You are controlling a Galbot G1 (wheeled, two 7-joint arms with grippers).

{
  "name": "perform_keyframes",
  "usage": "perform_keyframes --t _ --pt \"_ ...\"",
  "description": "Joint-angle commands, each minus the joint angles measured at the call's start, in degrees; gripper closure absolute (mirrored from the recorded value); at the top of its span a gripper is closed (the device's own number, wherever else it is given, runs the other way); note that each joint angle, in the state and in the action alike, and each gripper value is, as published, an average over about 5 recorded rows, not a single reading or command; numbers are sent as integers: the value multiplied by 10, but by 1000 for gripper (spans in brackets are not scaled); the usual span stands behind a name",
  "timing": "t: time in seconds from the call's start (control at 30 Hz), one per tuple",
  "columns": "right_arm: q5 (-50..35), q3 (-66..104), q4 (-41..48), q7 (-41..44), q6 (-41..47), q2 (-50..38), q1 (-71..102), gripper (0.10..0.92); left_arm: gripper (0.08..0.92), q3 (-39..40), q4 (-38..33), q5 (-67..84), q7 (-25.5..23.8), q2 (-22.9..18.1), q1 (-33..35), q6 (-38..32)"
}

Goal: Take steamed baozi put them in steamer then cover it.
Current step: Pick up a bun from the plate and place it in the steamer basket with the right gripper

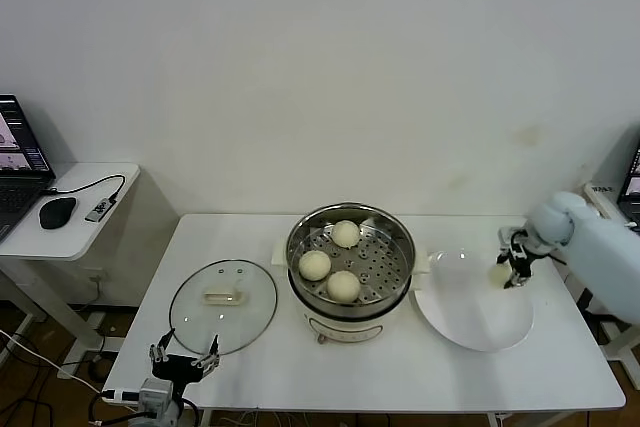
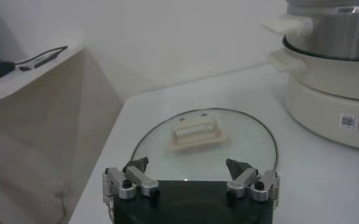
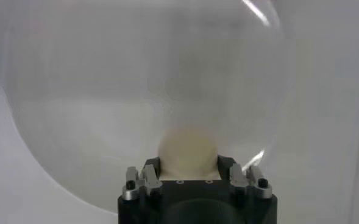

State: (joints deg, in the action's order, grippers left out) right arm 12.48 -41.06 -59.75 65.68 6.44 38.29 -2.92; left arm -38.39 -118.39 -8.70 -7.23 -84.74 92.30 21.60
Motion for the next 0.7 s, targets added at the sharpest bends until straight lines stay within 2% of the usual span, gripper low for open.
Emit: perform_keyframes --t 0.03,0.2,0.43,0.7 --pt "-218 -210 -181 40 113 -55 -249 448 177 -1 -10 -9 0 2 -4 1" --pt "-315 -306 -217 48 158 -18 -374 448 177 -1 -25 -11 -1 1 -4 3" --pt "-421 -373 -254 39 216 52 -447 448 177 -3 -54 -14 -1 4 7 6" --pt "-444 -394 -231 27 244 133 -444 448 177 -5 -73 -12 -2 6 12 6"
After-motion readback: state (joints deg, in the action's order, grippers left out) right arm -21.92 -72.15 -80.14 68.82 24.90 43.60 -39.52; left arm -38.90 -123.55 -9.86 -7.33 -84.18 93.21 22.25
